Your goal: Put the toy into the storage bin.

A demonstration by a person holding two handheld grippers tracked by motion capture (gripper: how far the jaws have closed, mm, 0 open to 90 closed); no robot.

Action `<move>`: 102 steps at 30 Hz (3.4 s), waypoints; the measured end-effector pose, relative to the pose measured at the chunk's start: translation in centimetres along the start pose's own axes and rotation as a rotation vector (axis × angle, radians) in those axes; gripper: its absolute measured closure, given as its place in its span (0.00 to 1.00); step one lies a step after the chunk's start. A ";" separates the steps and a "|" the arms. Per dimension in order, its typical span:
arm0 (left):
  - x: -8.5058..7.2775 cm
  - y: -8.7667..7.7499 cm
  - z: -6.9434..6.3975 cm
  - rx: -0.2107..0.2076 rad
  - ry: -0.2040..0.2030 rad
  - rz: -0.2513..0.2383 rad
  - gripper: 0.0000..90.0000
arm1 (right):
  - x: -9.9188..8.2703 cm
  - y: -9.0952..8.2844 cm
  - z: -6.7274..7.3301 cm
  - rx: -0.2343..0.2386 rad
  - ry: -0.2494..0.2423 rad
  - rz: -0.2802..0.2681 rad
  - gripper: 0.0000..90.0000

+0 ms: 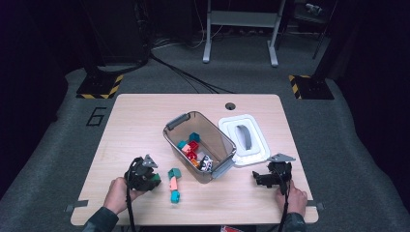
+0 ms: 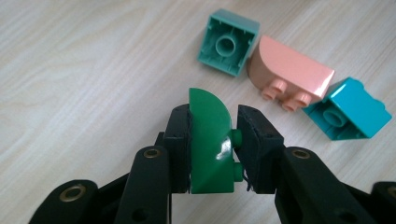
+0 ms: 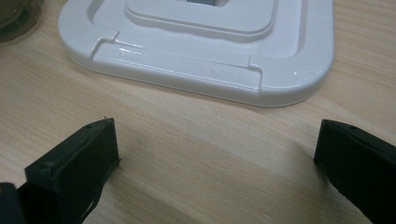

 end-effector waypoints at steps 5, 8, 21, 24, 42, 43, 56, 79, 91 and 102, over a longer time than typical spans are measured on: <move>0.8 -1.1 1.0 0.003 -0.006 -0.030 0.74 | 0.0 0.0 0.0 0.000 0.000 0.000 0.00; 1.3 -1.6 1.4 0.002 -0.015 -0.048 0.74 | 0.0 0.0 0.0 0.000 0.000 0.000 0.00; 3.1 -3.9 3.1 0.015 -0.020 -0.105 0.74 | 0.0 0.0 0.0 0.000 0.000 0.000 0.00; 3.5 -4.3 3.4 0.019 -0.020 -0.111 0.74 | 0.0 0.0 0.0 0.000 0.000 0.000 0.00; 7.1 -7.7 5.1 0.053 -0.020 -0.187 0.74 | 0.0 0.0 0.0 0.000 0.000 0.000 0.00; 7.7 -8.1 5.3 0.069 -0.022 -0.202 0.74 | 0.0 0.0 0.0 0.000 0.000 0.000 0.00; 10.1 -10.3 6.8 0.109 -0.020 -0.251 0.74 | 0.0 0.0 0.0 0.000 0.000 0.000 0.00; 15.2 -7.5 5.1 0.055 0.016 -0.260 0.74 | 0.0 0.0 0.0 0.000 0.000 0.000 0.00; 15.1 -4.6 4.4 0.003 0.029 -0.148 0.74 | 0.0 0.0 0.0 0.000 0.000 0.000 0.00; 14.5 -4.5 4.8 -0.008 0.015 -0.127 0.63 | 0.0 0.0 0.0 0.000 0.000 0.000 0.00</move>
Point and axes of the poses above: each handheld gripper's, and its own axes: y roughly forward along the jaws, x roughly out of its top, z roughly to its left, the point moved 8 cm from there along y, roughly forward along the jaws, and after that the axes turned 14 degrees about z, right-handed, at the moved point
